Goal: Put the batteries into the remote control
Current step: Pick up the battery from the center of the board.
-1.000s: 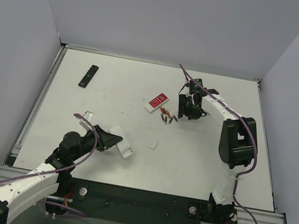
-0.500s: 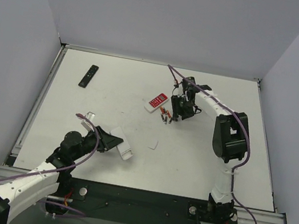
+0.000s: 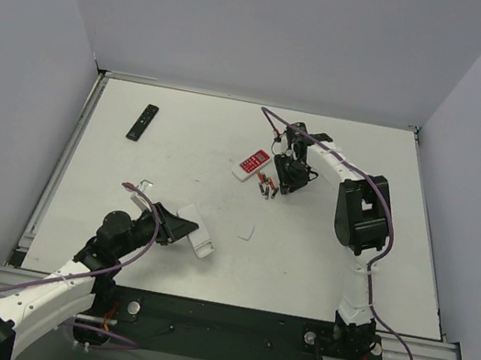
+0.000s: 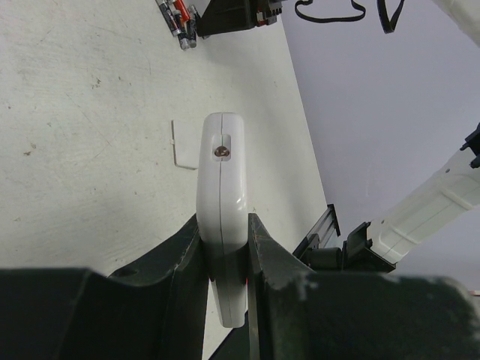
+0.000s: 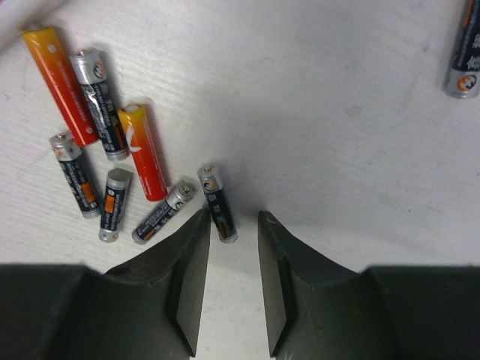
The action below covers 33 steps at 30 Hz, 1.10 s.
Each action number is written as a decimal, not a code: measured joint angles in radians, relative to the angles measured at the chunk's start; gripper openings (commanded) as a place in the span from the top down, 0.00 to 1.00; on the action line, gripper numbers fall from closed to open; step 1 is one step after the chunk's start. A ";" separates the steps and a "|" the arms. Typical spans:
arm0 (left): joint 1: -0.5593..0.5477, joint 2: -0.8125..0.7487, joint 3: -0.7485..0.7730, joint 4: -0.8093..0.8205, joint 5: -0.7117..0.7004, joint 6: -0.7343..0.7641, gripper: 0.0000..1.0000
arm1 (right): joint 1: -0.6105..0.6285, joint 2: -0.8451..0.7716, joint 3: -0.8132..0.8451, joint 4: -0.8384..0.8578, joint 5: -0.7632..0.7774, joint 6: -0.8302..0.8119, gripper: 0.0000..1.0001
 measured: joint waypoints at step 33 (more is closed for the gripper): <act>0.000 -0.036 0.000 0.105 0.005 -0.026 1.00 | 0.148 -0.356 -0.275 0.100 0.192 0.095 1.00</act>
